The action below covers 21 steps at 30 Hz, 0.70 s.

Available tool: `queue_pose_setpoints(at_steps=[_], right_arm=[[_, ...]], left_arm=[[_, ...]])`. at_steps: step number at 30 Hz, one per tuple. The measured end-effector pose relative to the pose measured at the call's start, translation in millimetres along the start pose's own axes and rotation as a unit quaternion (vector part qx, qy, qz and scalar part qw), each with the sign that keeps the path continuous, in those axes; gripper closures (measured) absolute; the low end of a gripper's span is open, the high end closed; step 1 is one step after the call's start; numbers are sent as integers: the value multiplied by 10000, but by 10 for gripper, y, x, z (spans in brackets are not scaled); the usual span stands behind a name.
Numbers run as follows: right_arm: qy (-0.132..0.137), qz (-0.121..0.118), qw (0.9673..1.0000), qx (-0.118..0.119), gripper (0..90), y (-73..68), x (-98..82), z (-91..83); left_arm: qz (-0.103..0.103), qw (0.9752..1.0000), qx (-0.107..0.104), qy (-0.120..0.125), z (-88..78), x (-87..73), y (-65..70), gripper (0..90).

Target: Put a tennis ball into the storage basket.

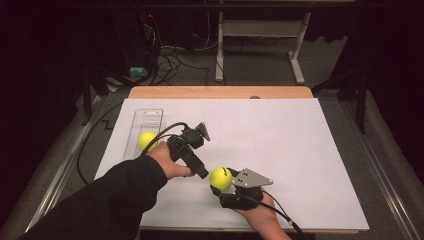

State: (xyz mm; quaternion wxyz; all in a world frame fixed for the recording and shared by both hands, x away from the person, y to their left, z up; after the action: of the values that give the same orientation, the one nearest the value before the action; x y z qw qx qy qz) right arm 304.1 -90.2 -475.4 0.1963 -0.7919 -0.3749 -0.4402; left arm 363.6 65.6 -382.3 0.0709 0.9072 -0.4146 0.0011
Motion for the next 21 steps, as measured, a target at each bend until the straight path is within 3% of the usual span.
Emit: queue_pose_setpoints(at_steps=[7, 11, 21], right_arm=[[-17, 51, 9999, 118, 270, -26, -23, 38], [-24, 26, 10000, 68, 270, -36, -29, 41], [43, 44, 9999, 105, 270, -51, -23, 38]], left_arm=[[161, 9997, -168, 13, 74, 107, 119, 5], [225, 9993, -286, -17, 148, 175, 190, 5], [211, 9982, -546, -111, 341, 299, 279, 5]])
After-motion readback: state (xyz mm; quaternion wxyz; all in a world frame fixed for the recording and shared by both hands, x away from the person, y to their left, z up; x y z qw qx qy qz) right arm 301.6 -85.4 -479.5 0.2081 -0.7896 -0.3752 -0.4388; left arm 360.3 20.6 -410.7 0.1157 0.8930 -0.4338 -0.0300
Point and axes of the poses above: each handheld gripper's, and its own axes: z roughly forward along the jaws, x roughly out of its top, y roughly to its right, the point moved 4 cm from there along z, roughly forward along the jaws, and after that the axes turned 6 degrees about -y, right-handed, at the moved point
